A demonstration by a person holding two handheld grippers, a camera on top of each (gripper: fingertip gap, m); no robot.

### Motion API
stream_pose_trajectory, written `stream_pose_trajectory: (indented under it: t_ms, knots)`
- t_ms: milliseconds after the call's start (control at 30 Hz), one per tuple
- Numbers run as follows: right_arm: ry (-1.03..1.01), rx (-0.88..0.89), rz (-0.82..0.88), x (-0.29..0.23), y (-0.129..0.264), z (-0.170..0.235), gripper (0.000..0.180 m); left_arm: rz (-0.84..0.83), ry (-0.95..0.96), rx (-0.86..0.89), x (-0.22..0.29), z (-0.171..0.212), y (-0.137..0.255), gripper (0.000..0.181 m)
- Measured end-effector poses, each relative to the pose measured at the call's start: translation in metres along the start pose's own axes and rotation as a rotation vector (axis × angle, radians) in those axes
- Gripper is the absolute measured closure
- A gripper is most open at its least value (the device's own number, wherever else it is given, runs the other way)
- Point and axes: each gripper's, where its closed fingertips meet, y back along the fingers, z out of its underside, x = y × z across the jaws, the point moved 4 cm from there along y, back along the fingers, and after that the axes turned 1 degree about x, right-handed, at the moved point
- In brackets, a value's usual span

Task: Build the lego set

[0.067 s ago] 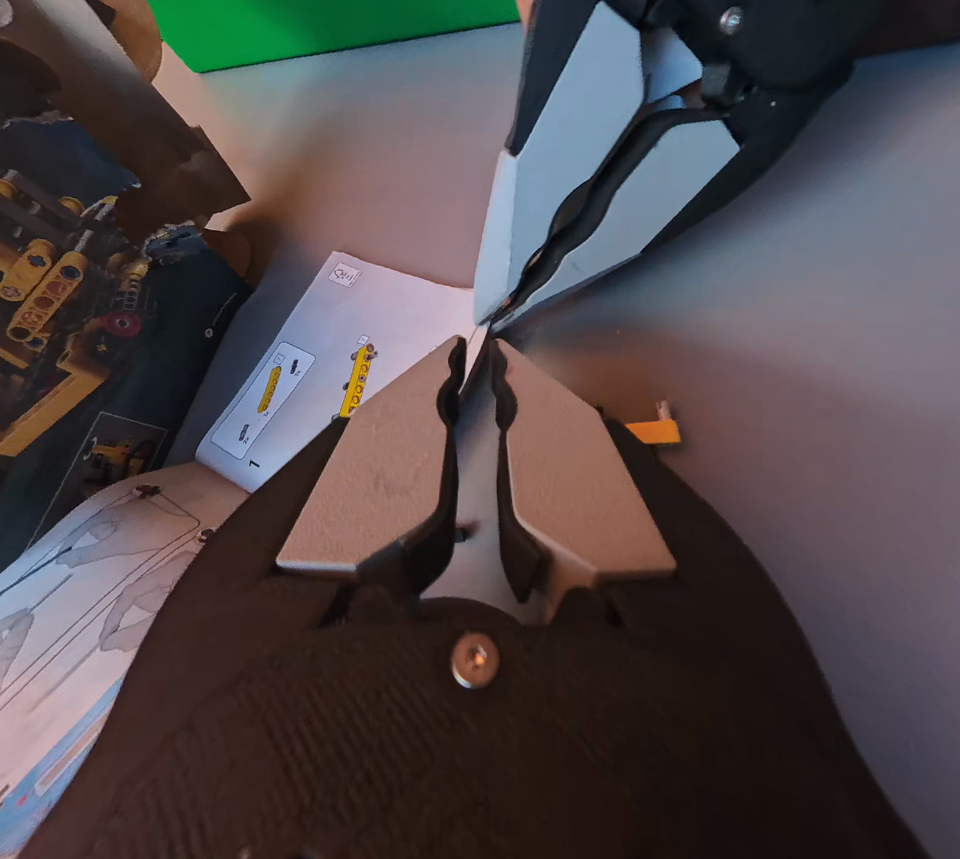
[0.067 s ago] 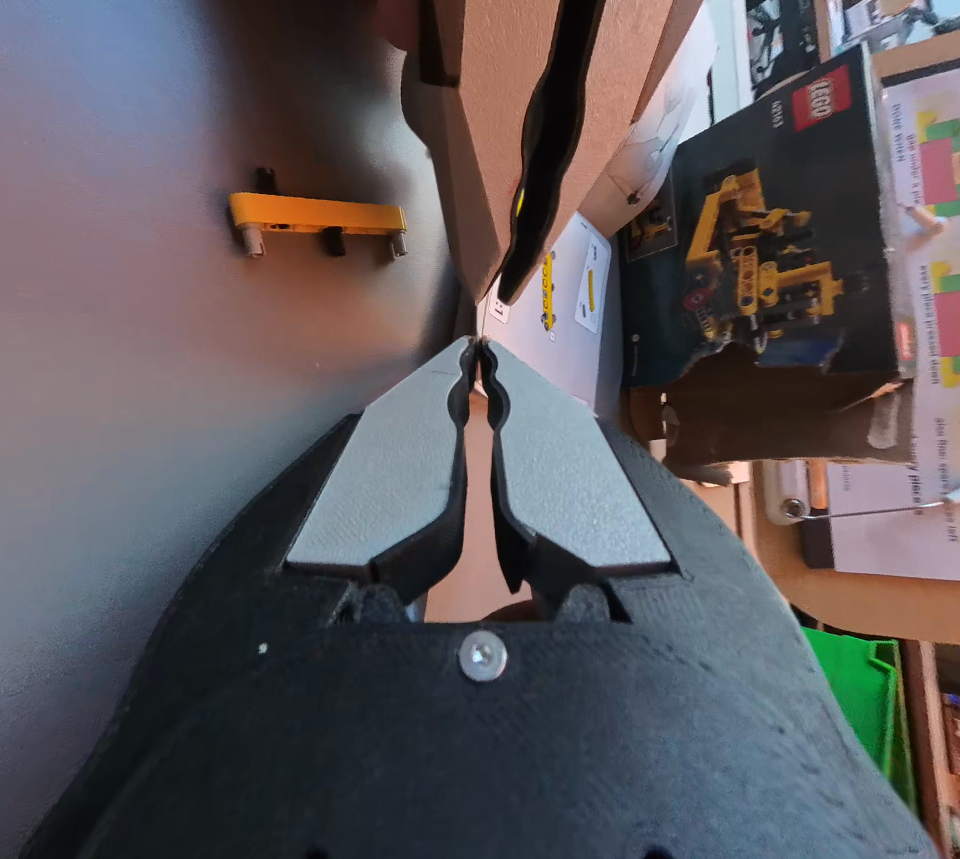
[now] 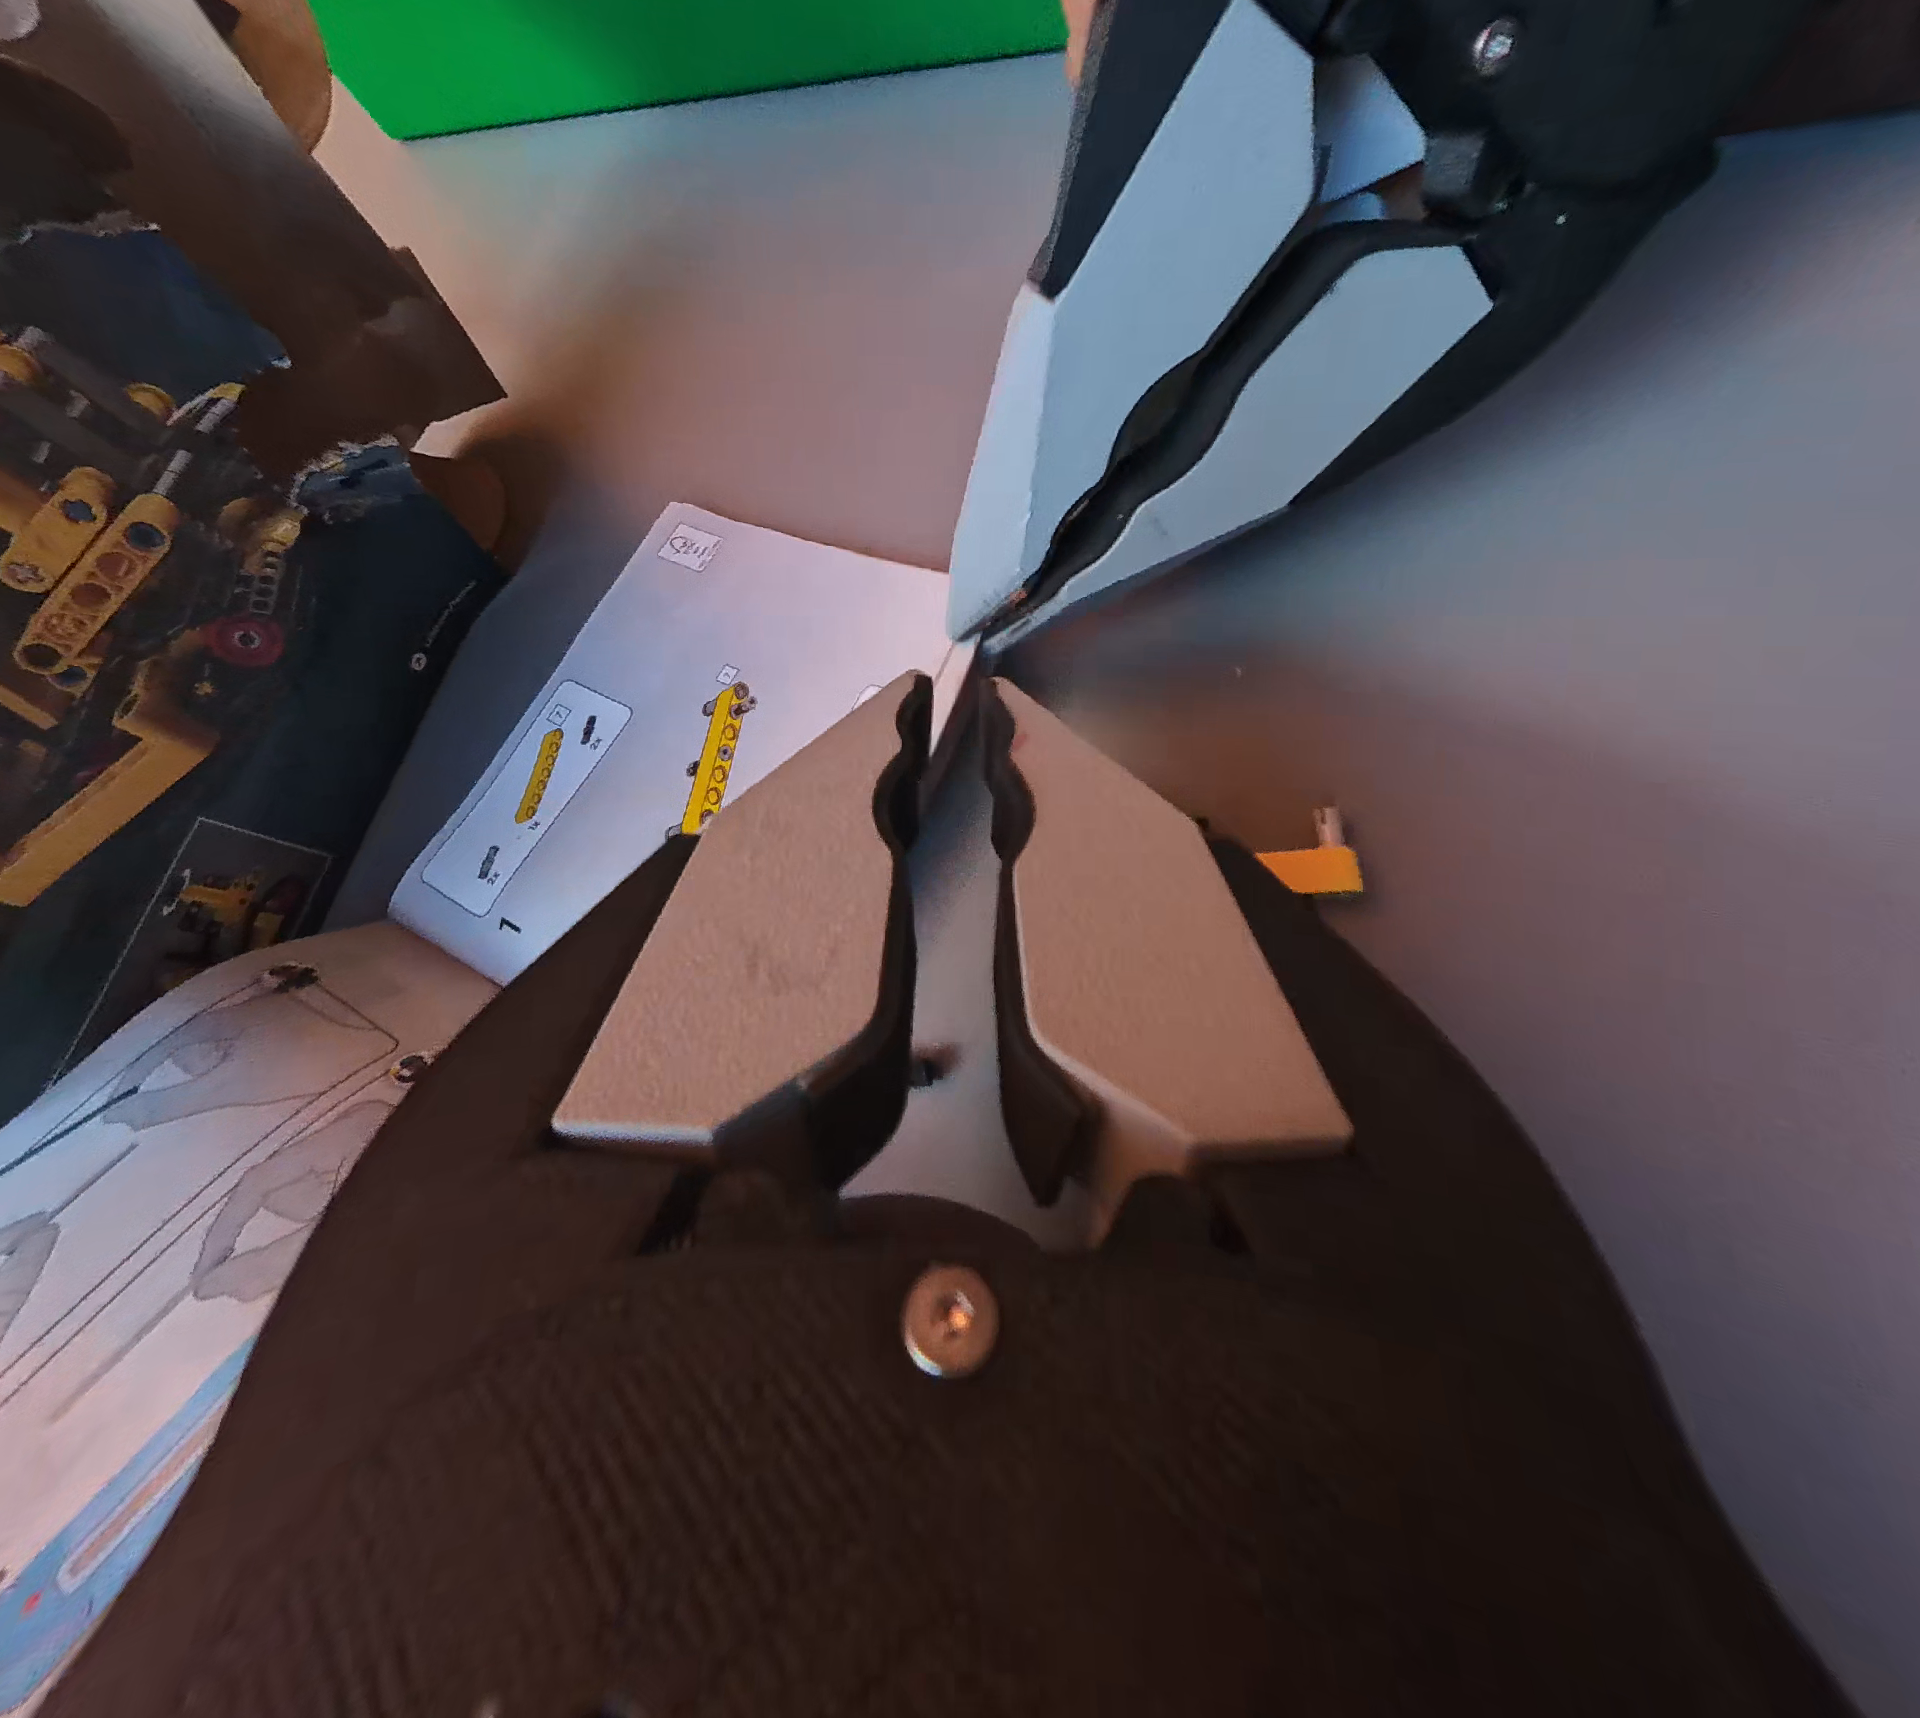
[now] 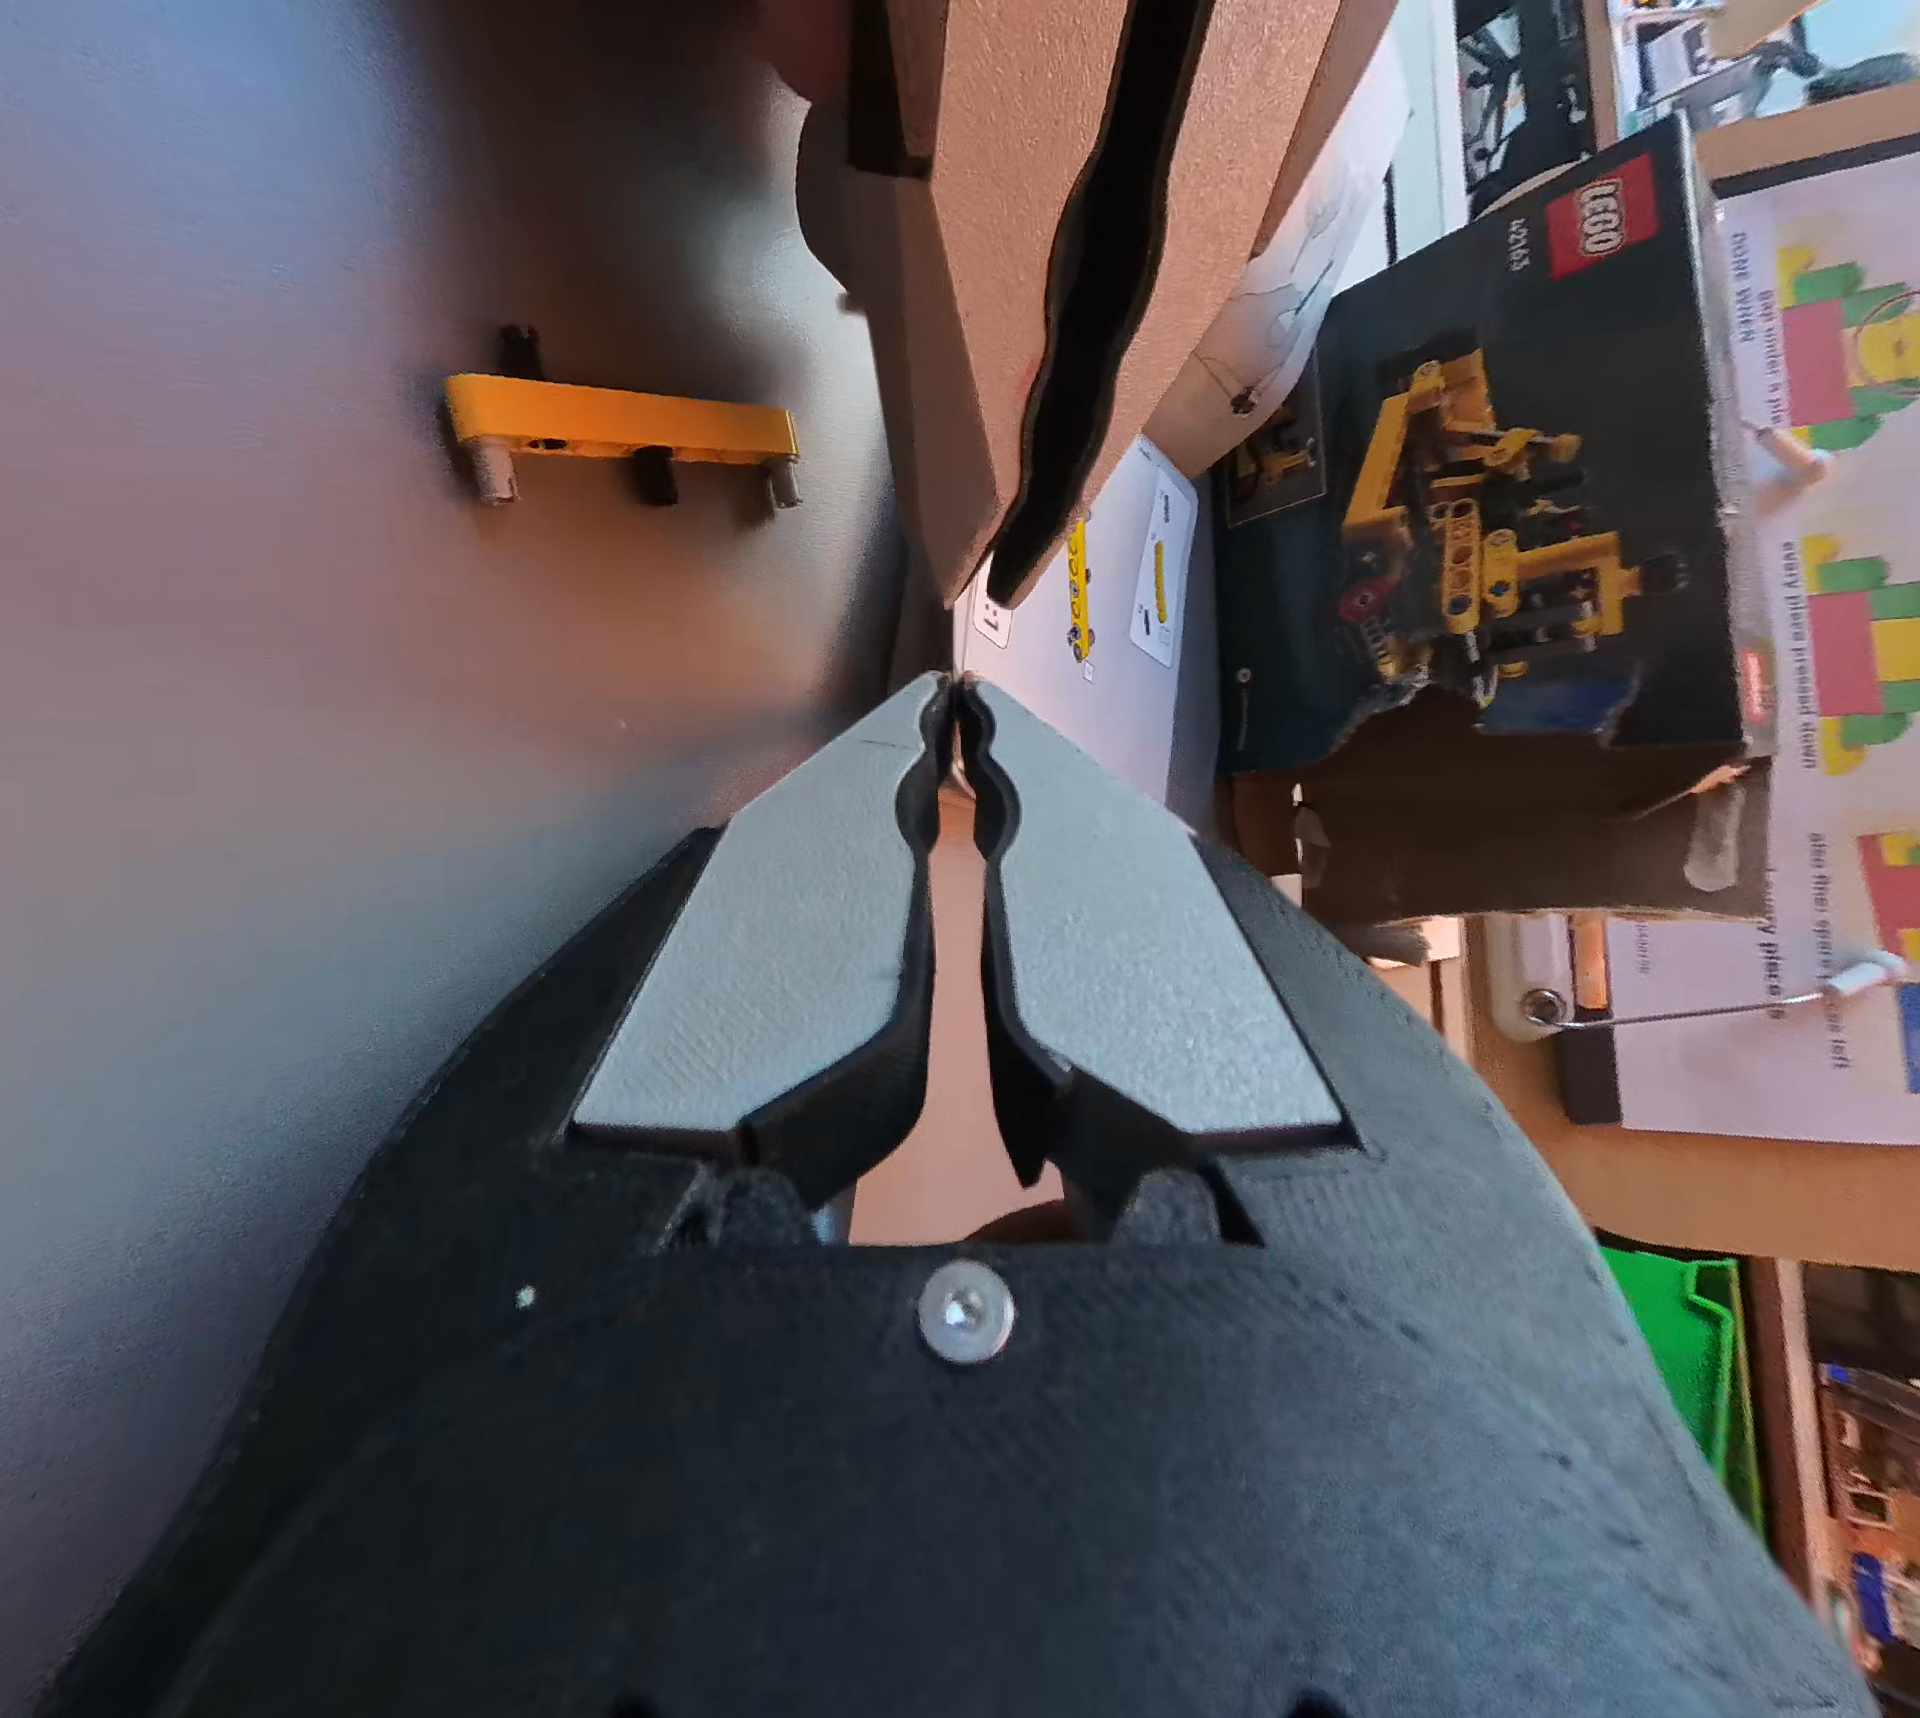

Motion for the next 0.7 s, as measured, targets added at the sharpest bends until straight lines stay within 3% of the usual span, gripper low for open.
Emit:
stream_pose_trajectory:
  t_ms: [700]
  knots:
    - [0.105, -0.011, 0.088, 0.0032, 0.0022, -0.0026, 0.180, 0.095, 0.171, 0.028, -0.0014, -0.0078, -0.0070, 0.181]
